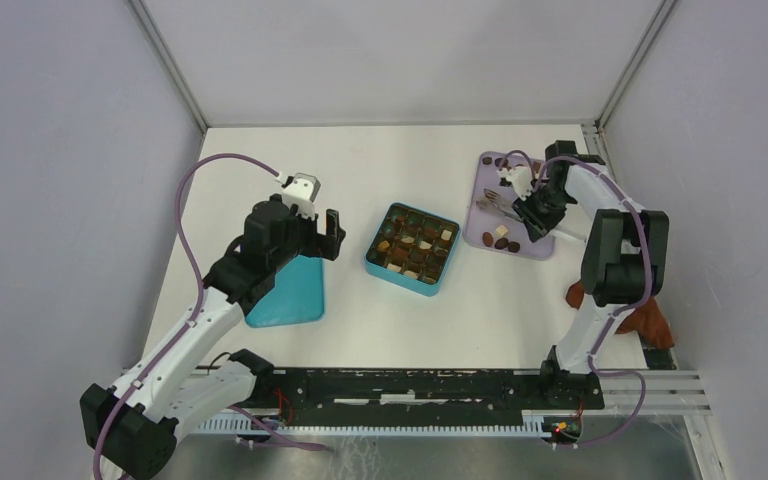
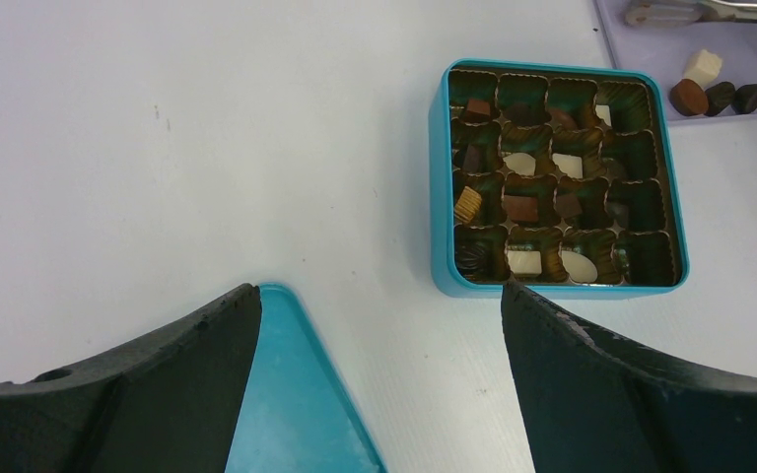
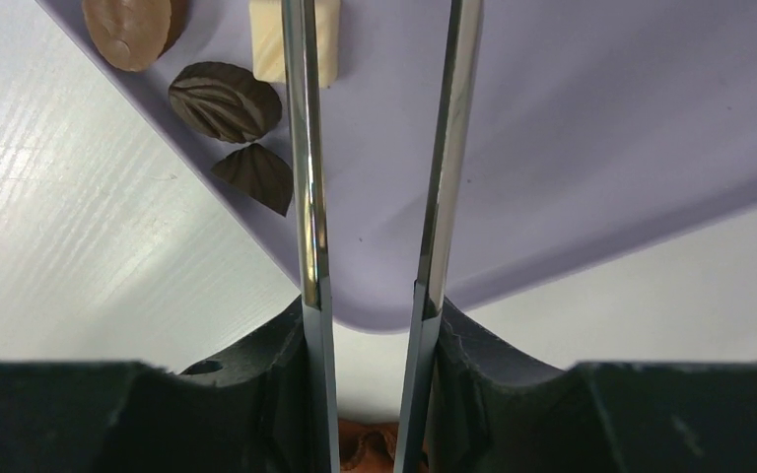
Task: Pack the chocolate
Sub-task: Pick up the fake chocolate from the plate, then place the fake chocolate in the packing box, then place the clamp at the center of the board.
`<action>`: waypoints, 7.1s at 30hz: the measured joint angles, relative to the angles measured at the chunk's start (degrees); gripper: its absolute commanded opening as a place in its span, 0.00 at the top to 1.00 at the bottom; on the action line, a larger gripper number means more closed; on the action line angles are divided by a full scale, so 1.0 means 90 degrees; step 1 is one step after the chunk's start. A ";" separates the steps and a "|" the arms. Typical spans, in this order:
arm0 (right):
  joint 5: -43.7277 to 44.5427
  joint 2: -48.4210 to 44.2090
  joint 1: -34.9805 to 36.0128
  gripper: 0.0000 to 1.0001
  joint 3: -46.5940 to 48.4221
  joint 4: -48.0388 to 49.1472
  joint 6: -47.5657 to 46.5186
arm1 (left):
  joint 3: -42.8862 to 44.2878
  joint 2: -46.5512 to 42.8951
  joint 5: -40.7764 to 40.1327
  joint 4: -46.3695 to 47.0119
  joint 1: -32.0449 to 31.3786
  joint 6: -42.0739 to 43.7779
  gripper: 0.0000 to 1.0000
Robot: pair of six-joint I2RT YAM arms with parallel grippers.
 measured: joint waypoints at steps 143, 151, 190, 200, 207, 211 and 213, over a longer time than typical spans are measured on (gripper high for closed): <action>-0.6346 -0.4146 0.1741 0.58 -0.3242 0.8257 0.9588 | -0.0403 0.1447 0.0835 0.6698 -0.2144 -0.5073 0.35; -0.6346 -0.4053 0.2305 0.58 -0.2810 0.9894 1.1319 | -0.0163 0.1700 0.0860 0.7555 -0.2144 -0.5078 0.36; -0.6377 -0.3966 0.2703 0.60 -0.2718 1.2169 1.3296 | 0.0007 0.2208 0.1270 0.9204 -0.1899 -0.5221 0.43; -0.6380 -0.3966 0.2710 0.60 -0.2718 1.2179 1.3296 | 0.0347 0.2412 0.1576 0.9401 -0.1894 -0.5224 0.43; -0.6380 -0.3963 0.2756 0.60 -0.2744 1.2179 1.3296 | 0.0559 0.2688 0.1729 0.9386 -0.1892 -0.5226 0.44; -0.6377 -0.3961 0.2773 0.60 -0.2752 1.2179 1.3294 | 0.0687 0.2803 0.1790 0.9394 -0.1892 -0.5231 0.45; -0.6377 -0.3954 0.2783 0.60 -0.2752 1.2177 1.3291 | 0.0736 0.2841 0.1843 0.9394 -0.1892 -0.5234 0.47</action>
